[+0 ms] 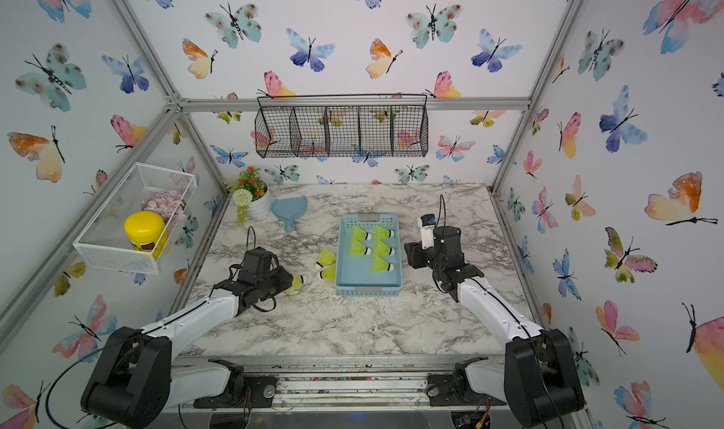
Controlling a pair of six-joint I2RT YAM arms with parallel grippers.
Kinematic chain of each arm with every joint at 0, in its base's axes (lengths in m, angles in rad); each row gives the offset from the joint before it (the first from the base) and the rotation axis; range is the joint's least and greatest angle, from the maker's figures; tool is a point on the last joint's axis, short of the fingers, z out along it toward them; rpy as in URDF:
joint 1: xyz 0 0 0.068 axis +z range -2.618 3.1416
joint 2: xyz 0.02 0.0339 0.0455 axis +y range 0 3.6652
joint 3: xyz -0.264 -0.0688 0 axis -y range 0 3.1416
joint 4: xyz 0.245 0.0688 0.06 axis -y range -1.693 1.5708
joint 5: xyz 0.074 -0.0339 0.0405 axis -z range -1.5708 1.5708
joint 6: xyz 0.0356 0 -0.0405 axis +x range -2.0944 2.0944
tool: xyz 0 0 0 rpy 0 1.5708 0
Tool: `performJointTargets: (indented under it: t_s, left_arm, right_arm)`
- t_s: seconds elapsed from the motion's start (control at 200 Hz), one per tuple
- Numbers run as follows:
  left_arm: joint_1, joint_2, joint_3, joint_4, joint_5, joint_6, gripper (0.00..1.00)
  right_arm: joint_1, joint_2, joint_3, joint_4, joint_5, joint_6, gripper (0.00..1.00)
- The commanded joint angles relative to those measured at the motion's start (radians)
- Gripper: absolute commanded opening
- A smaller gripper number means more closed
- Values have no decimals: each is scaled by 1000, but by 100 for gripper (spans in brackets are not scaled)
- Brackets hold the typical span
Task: Put the shuttlecocks into the storage box
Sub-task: Pick up the shuttlecock at the center of the board, then place the shuttlecock in the storage box.
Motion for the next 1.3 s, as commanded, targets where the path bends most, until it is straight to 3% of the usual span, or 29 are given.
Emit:
performJointTargets:
  t_s: [0.0,0.105,0.245,0.556,0.681,1.011,1.296]
  left_arm:
    - [8,20,-4,25,26,-10,33]
    - [8,29,-4,35,31,-14,28]
    - [7,9,5,15,33,-20,9]
    - [7,-162,99,-96,-5,38,0]
    - [7,-181,174,-110,77,100,0]
    - [-11,-139,298,43,528,151,0]
    - [-145,-46,421,-7,604,226,0]
  right_arm:
    - [0,9,2,-27,-15,-9,59]
    - [0,9,3,-27,-16,-13,59]
    - [0,11,5,-27,-36,-16,59]
    - [0,10,8,28,-165,-50,59]
    - [5,-11,-27,122,-269,-101,59]
    - [143,-53,-87,269,-331,-343,58]
    - [261,24,-9,261,-297,-424,58]
